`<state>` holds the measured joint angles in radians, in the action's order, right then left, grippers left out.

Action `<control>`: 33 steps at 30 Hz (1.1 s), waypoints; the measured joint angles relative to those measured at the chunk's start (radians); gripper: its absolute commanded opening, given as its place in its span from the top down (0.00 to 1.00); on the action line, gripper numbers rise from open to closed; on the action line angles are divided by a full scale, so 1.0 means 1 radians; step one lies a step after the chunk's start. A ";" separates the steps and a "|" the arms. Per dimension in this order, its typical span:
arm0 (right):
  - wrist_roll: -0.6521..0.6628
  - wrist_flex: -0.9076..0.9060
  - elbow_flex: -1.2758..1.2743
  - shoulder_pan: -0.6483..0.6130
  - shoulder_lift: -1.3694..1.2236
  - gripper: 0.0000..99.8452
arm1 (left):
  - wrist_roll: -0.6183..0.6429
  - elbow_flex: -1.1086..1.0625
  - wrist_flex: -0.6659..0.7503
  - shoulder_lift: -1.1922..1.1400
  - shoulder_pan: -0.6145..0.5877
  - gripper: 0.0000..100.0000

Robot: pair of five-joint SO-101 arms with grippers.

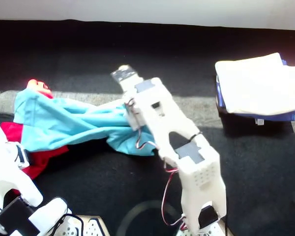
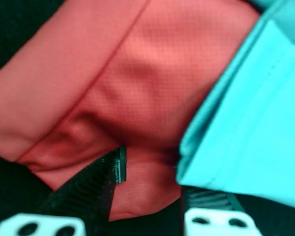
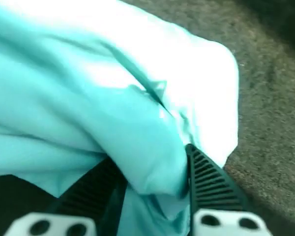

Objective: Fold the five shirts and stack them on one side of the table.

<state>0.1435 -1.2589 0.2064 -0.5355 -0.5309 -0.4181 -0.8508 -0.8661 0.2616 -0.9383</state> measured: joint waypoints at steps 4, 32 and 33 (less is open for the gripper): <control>0.000 -0.014 0.003 0.110 0.081 0.99 | 0.000 0.000 0.041 0.000 0.000 0.82; 0.114 -0.199 0.003 0.339 0.773 0.95 | -0.002 -0.009 0.574 0.000 -0.285 0.82; 0.114 -0.206 0.003 0.339 0.793 0.92 | -0.002 0.000 0.529 0.000 -0.262 0.82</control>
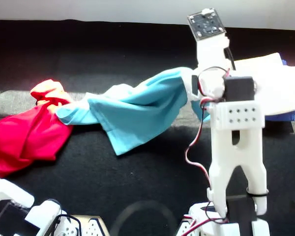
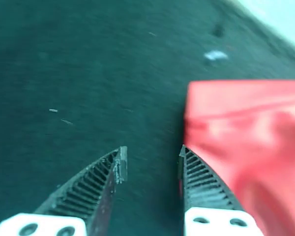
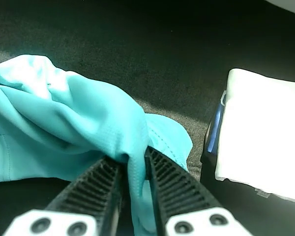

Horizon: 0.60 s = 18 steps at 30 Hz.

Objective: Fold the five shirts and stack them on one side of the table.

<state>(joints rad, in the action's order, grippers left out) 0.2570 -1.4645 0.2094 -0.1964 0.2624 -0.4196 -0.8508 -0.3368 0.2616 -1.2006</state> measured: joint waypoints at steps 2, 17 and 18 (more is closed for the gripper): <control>0.000 -0.028 0.000 0.000 0.032 0.85 | 0.011 0.034 -0.103 0.011 0.057 0.82; 0.000 -0.199 0.006 -0.130 0.175 0.77 | 0.120 0.137 -0.712 0.097 0.733 0.82; 0.000 -0.224 0.006 -0.144 0.192 0.77 | 0.120 0.115 -0.684 0.069 0.756 0.82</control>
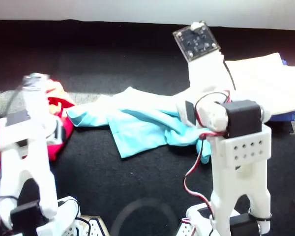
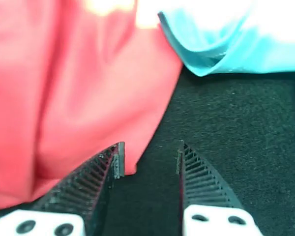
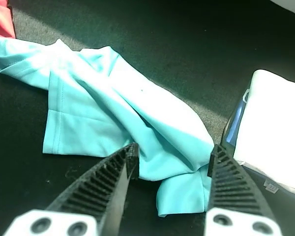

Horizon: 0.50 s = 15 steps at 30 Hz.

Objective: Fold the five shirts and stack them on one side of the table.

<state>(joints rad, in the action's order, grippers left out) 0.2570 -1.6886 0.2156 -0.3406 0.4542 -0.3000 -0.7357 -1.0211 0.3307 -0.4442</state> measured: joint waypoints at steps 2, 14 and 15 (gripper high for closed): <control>0.000 -0.041 0.000 -0.025 0.040 0.77 | 0.003 -0.021 0.064 -0.069 0.008 0.82; 0.000 -0.063 -0.129 -0.034 0.180 0.77 | -0.094 0.209 0.293 -0.465 -0.428 0.82; 0.000 -0.063 -0.150 -0.032 0.180 0.77 | -0.095 0.256 0.299 -0.497 -0.476 0.82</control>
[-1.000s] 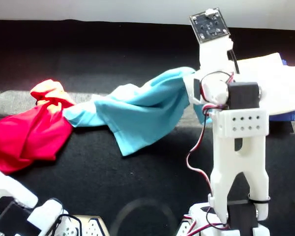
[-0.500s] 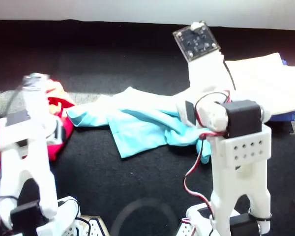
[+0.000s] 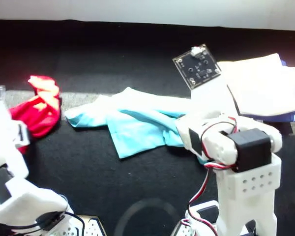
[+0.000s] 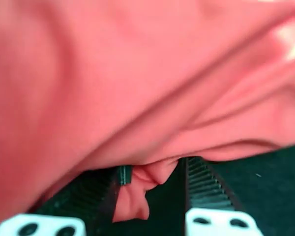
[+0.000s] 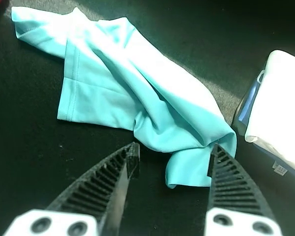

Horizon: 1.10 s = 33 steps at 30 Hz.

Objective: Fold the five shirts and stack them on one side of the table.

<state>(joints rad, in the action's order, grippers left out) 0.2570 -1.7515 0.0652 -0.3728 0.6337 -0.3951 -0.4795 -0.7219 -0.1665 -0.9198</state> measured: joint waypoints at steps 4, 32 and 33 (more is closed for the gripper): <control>0.000 0.000 -0.058 -0.002 0.000 0.77 | -0.005 0.196 0.012 -0.109 -0.181 0.82; -0.084 0.242 -0.344 0.224 -0.115 0.77 | 0.175 0.888 -1.040 -0.115 0.353 0.82; -0.084 0.242 -0.344 0.236 -0.115 0.77 | 0.180 0.858 -1.040 -0.089 0.396 0.82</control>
<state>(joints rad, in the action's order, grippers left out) 0.1726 -1.5090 -0.2785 -0.1366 0.5186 -0.2156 0.3782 -1.7622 -0.2555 -0.5240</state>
